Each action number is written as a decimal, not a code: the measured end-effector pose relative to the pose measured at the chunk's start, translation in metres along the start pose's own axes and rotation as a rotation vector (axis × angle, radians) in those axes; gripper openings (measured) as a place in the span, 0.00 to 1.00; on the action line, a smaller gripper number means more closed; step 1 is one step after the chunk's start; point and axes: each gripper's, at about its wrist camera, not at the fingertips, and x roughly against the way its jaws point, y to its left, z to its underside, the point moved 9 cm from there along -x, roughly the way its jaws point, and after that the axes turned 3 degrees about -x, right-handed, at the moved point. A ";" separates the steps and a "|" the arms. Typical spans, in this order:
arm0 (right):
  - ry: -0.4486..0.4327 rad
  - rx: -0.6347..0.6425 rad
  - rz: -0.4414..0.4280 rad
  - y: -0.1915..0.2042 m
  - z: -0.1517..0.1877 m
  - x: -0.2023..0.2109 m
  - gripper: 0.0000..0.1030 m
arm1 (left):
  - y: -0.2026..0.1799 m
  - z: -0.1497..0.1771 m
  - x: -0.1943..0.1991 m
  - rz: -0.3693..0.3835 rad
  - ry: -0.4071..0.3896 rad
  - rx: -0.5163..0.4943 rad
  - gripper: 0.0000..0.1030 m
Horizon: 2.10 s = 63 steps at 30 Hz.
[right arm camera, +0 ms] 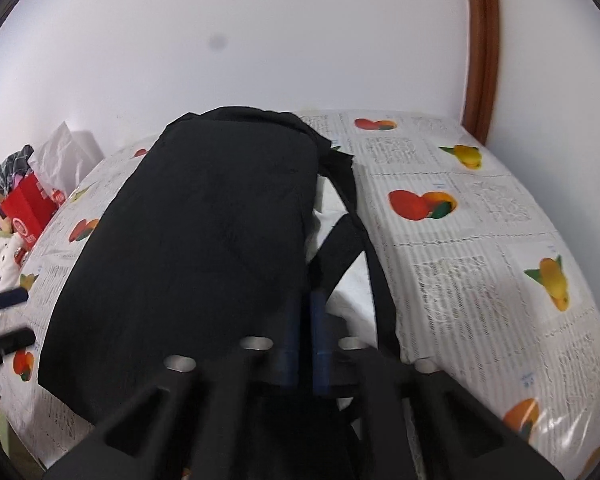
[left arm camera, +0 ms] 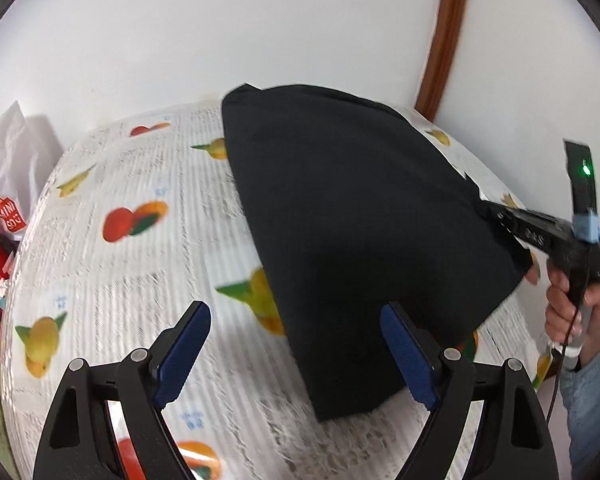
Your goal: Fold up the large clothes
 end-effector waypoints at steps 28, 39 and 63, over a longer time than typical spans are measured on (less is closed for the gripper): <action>0.059 -0.082 -0.152 0.001 -0.141 -0.110 0.10 | 0.006 -0.042 -0.087 0.099 0.099 -0.032 0.84; 0.041 0.000 -0.012 -0.006 -0.138 -0.093 0.21 | 0.009 -0.039 -0.069 0.078 0.087 -0.019 0.82; 0.087 0.055 0.049 -0.057 0.068 0.059 0.29 | -0.007 0.066 0.013 0.065 0.098 0.001 0.75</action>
